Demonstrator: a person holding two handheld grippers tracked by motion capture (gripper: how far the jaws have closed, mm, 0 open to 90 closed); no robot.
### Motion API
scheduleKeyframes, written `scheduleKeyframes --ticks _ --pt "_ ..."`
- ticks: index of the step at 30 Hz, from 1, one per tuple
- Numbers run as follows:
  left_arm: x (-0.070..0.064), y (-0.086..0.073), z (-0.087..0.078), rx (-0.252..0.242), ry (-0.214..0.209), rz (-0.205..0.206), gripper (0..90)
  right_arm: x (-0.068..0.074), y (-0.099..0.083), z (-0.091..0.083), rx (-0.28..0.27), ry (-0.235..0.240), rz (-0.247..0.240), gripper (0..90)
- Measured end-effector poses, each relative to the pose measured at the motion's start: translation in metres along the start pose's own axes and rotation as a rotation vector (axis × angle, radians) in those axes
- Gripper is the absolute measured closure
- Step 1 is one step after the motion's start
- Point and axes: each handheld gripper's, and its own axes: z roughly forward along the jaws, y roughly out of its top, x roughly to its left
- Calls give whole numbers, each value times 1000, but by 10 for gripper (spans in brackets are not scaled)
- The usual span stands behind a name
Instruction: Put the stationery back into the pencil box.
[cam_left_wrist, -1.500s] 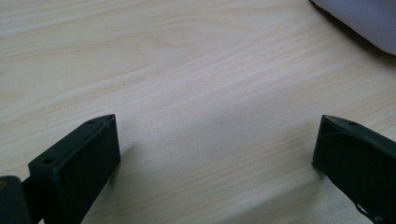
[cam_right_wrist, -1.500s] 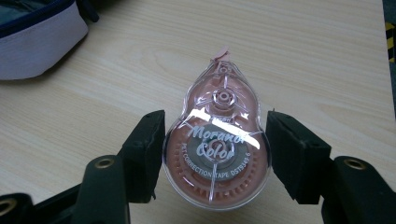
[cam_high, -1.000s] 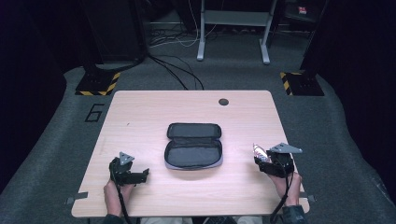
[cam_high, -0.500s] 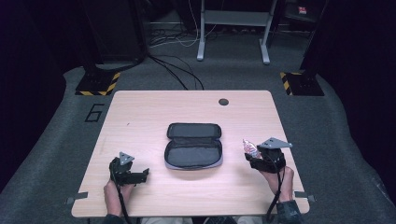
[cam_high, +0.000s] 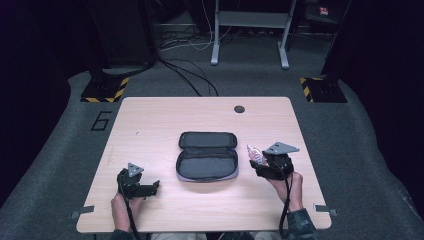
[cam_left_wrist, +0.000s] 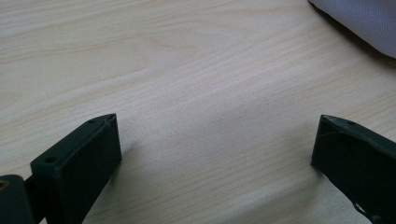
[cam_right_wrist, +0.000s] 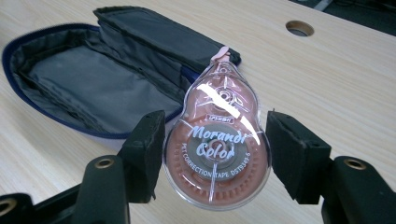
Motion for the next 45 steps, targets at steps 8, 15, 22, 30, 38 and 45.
scheduleKeyframes --ticks 8,15,22,30,38,45 --pt "0 0 0 -2 2 0 16 13 12 9 -2 35 -26 391" --pt "0 0 0 -1 2 0 16 23 22 20 -1 62 -49 391" --pt "0 0 0 -1 2 0 17 33 30 33 8 92 -74 390" --pt "0 0 0 -1 2 0 17 46 37 50 31 132 -91 391" --pt "0 0 0 -1 4 -1 21 60 44 67 55 166 -107 390" --pt "0 0 -1 2 1 0 23 71 42 85 89 187 -109 390"
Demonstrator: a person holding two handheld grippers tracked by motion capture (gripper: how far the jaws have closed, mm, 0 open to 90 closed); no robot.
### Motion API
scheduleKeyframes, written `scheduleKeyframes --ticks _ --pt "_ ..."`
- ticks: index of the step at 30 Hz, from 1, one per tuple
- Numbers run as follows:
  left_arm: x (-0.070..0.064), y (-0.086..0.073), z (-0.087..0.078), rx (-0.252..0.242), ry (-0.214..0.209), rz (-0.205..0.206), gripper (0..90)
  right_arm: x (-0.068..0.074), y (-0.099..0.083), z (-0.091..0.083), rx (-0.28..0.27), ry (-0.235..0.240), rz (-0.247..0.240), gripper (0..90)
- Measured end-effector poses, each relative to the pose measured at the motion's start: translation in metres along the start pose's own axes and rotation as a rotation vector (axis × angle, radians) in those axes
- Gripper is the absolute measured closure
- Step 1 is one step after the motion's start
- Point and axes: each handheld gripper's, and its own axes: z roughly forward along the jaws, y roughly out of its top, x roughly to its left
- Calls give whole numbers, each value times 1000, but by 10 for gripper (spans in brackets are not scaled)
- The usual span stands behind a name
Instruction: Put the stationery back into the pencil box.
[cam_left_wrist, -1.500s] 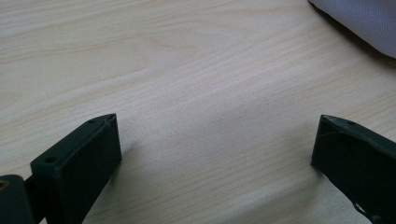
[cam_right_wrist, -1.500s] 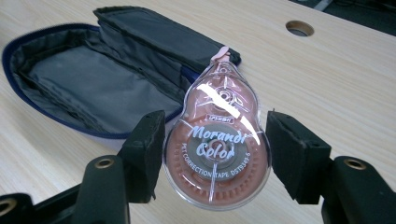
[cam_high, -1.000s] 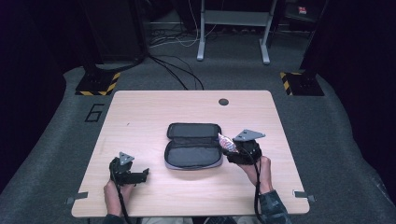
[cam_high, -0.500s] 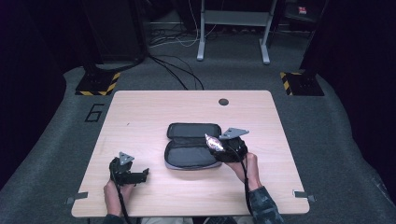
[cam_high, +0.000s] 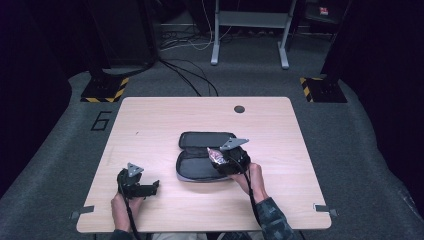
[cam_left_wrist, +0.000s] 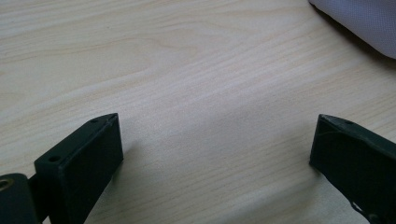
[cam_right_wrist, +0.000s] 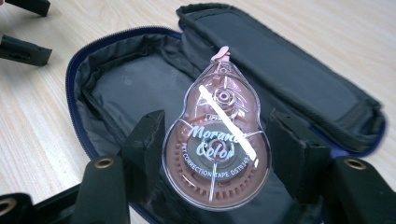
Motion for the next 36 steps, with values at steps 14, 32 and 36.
scheduleKeyframes --ticks 14,32,36 --pt "0 0 0 0 -1 0 24 11 -2 41 96 9 2 389" --pt "0 0 0 0 -1 0 24 1 0 22 87 13 42 137" --pt "0 0 0 0 -1 0 24 -8 -4 -1 44 -3 47 116"
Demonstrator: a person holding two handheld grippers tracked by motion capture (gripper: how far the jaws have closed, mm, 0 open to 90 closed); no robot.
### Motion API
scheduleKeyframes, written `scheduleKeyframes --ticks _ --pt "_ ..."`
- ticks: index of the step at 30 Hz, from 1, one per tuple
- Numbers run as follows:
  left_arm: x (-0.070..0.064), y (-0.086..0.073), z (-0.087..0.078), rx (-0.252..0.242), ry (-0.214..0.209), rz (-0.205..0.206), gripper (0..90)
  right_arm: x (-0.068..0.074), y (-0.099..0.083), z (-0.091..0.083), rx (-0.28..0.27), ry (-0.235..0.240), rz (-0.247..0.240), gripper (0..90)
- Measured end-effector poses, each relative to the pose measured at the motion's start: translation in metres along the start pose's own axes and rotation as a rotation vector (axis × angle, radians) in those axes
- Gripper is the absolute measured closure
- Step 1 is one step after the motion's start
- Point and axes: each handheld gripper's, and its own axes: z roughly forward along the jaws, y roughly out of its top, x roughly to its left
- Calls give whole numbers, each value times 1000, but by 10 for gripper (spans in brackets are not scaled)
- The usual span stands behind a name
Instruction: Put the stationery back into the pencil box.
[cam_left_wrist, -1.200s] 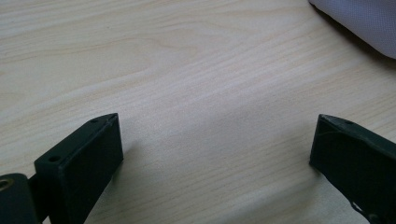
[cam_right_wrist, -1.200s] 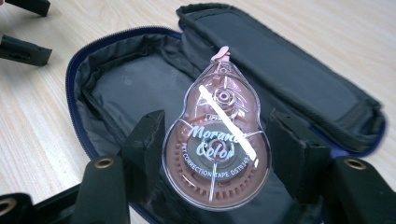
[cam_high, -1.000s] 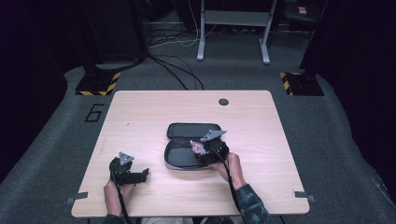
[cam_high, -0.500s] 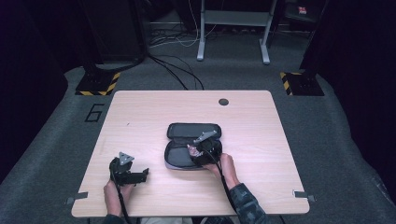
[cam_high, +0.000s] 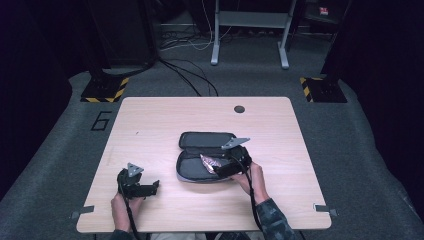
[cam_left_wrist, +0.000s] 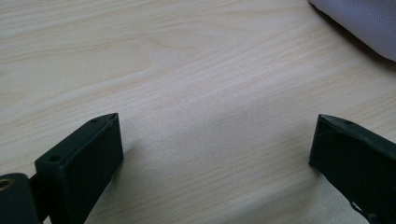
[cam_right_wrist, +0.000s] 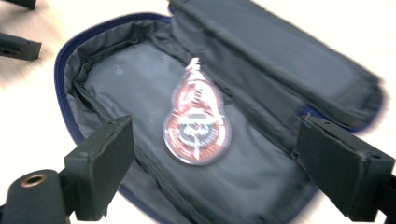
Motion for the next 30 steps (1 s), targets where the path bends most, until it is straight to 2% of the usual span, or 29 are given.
scheduleKeyframes --ticks 4,7,11,12,14,15,17,21,22,23,24,28,30 --pt "0 0 0 0 -1 1 25 -10 -9 -24 -28 -34 35 99" --pt "0 0 0 0 -2 1 25 -18 -20 -40 -30 -59 37 84" --pt "0 0 0 0 -2 1 26 -29 -38 -58 -39 -110 62 71" --pt "0 0 0 0 -1 1 25 -30 -42 -61 -41 -118 83 71" --pt "0 0 0 0 -1 1 26 -38 -54 -70 -41 -143 82 70" --pt "0 0 0 -1 -1 1 26 -40 -60 -74 -43 -159 100 69" --pt "0 0 0 -1 0 1 26 -44 -69 -78 -35 -170 100 67" --pt "0 0 0 0 -2 1 26 -53 -96 -84 -14 -211 146 72" --pt "0 0 0 0 0 1 26 -56 -103 -85 -8 -223 142 75" --pt "0 0 0 0 0 1 26 -58 -110 -85 -6 -229 169 77" --pt "0 0 0 -1 -2 0 26 -61 -116 -86 -2 -228 163 76" --pt "0 0 0 0 -1 1 26 -72 -147 -86 16 -261 244 71" --pt "0 0 0 -1 -1 0 26 -77 -158 -85 21 -274 259 60"
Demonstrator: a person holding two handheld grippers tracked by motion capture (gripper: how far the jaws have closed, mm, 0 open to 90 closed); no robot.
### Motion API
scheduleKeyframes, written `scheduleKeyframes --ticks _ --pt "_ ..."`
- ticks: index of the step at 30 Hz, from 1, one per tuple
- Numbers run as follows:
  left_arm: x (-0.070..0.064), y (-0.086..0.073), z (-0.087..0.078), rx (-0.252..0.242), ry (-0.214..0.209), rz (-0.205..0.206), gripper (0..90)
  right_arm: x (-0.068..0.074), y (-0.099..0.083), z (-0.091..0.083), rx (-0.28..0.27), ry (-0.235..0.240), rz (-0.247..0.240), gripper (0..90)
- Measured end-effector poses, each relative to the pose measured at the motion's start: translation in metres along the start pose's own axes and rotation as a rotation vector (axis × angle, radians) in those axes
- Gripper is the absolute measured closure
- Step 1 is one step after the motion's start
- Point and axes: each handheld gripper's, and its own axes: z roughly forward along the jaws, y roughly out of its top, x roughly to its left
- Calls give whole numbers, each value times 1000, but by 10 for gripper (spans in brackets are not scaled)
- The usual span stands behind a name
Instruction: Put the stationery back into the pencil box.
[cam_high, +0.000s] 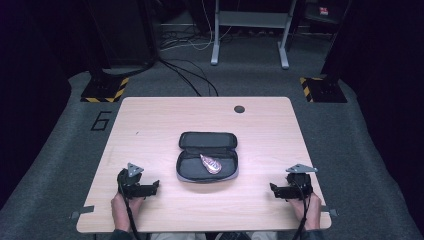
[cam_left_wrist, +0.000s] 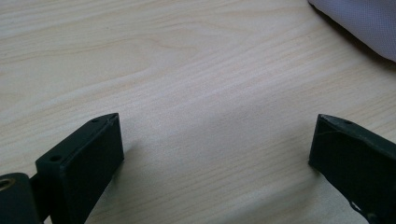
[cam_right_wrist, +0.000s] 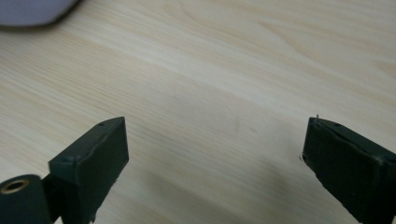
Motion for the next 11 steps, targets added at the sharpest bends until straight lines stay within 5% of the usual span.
scheduleKeyframes --ticks 11 --pt "0 0 0 0 0 1 26 -18 -23 5 -24 -66 72 0"
